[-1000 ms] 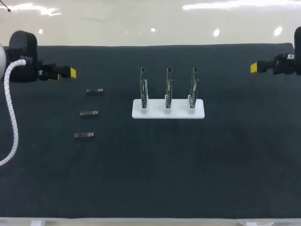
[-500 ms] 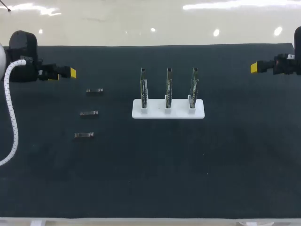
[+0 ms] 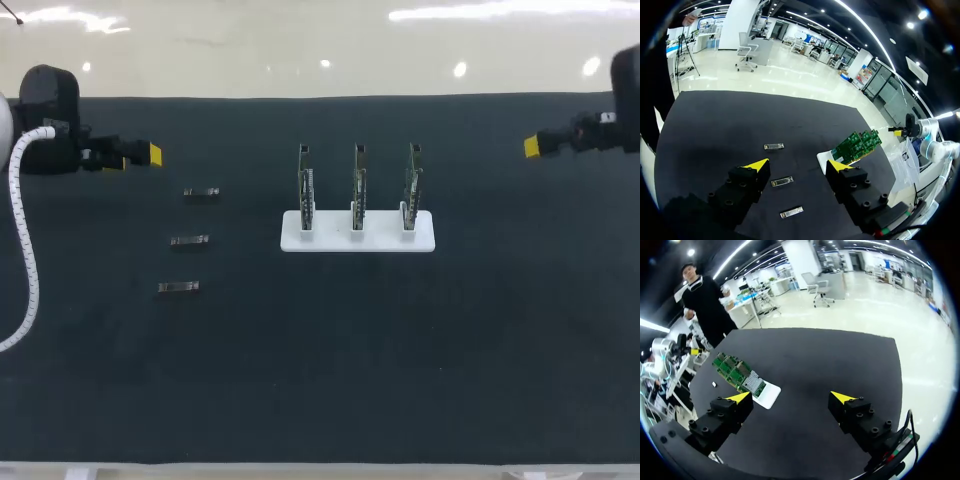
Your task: Pick up the optical module with the left hand, and insert it into the network port with the right hand.
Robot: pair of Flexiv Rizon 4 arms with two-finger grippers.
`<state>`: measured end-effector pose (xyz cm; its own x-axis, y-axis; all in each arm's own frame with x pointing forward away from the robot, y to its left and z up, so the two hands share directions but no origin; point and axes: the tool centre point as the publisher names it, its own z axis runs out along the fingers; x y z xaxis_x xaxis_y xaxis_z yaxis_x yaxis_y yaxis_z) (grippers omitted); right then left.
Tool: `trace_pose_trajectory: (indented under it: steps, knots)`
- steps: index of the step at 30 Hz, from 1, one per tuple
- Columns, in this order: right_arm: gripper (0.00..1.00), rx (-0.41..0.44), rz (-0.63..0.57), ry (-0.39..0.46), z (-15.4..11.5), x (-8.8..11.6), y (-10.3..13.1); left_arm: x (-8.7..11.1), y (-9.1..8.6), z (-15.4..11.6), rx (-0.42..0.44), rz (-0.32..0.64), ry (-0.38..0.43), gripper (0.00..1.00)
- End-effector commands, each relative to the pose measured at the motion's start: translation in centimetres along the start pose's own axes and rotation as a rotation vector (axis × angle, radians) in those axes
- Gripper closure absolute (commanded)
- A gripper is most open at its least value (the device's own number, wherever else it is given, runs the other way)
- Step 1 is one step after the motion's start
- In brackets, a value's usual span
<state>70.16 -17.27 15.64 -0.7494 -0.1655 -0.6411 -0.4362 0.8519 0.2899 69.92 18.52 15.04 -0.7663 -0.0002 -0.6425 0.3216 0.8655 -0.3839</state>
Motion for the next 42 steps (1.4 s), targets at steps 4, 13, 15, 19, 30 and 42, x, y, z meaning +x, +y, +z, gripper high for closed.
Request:
trace_pose_trajectory:
  steps: [4,13,15,19,30,42]
  knots:
    - [0.00,-0.050,-0.278,0.234,0.2,-3.2,2.2,-0.1,0.0,0.0,-0.003,-0.001,0.003,0.00]
    - [0.00,-0.242,-0.542,0.339,2.5,-5.4,6.3,-0.1,0.0,0.0,-0.003,-0.001,0.003,0.00]
    - [0.00,-0.262,-0.553,0.340,2.5,-5.5,7.1,-0.1,0.0,0.0,-0.003,-0.001,0.003,0.00]
    - [0.00,-0.297,-0.607,0.257,2.6,-5.8,9.0,-0.1,0.0,0.0,-0.003,-0.001,0.003,0.00]
    - [0.00,-0.410,-0.610,0.114,2.1,-5.7,11.4,-0.1,0.0,0.0,-0.003,-0.001,0.003,0.00]
    - [0.00,-0.316,-0.723,0.207,2.4,-4.4,14.1,-0.1,0.0,0.0,-0.003,-0.001,0.003,0.00]
